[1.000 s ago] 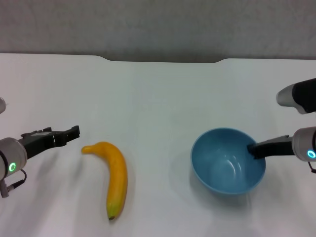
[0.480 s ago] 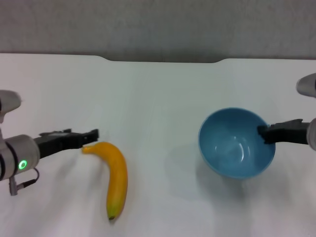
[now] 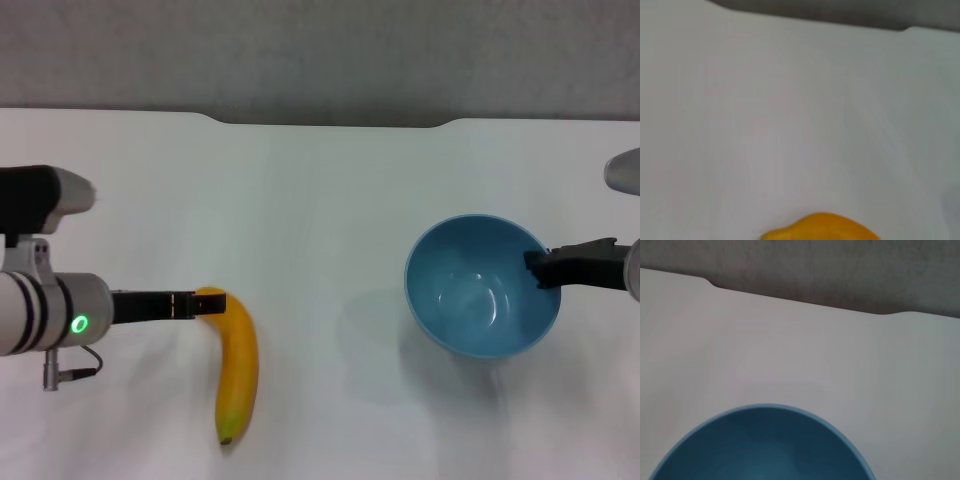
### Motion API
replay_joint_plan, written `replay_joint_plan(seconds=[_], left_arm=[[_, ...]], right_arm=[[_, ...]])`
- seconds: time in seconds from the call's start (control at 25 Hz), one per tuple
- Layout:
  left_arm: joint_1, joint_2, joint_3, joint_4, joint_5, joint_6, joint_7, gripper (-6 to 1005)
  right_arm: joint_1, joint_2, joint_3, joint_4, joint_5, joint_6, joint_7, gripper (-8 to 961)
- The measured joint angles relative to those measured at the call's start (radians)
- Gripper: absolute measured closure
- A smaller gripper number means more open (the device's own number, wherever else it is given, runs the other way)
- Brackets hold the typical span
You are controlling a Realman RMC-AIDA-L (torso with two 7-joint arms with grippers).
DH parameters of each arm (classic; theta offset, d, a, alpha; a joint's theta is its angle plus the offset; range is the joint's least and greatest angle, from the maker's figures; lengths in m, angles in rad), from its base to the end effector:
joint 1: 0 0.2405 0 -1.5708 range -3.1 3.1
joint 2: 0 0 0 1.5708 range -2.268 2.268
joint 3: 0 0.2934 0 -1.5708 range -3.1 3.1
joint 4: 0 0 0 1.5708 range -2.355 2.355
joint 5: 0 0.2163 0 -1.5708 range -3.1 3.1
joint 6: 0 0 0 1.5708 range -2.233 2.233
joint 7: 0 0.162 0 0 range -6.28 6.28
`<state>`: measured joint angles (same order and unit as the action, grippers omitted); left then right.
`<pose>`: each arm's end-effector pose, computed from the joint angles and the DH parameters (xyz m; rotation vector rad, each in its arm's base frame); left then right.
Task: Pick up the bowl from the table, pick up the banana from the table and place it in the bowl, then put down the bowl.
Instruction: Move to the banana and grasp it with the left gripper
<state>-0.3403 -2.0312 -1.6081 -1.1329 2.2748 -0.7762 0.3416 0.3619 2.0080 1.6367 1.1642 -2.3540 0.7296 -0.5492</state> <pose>-0.2999 0.3952 -0.0504 -2.0627 -1.3663 -0.1835 0.2974 0.4161 -0.0223 -2.1298 1.0033 0.0710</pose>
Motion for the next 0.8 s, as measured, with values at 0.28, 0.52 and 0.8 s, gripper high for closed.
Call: replay_joint_plan(seconds=[0.28,0.52,0.8], left_arm=[[-0.049,-0.002,0.051,-0.005,0.160,-0.056,-0.230,122],[-0.145,-0.002,0.174,0.003,0.319,-0.124,-0.462,123],[-0.170,-0.005,0.215,0.002,0.376,-0.125,-0.537,122]], right_arm=[[0.005,-0.002,0.006,0.003,0.001,-0.004,0.001,914],[0.012,-0.002,0.009,-0.002,-0.002,-0.015,0.002,914],[0.016,-0.001,0.002,-0.025,0.003,-0.041,0.002,914]])
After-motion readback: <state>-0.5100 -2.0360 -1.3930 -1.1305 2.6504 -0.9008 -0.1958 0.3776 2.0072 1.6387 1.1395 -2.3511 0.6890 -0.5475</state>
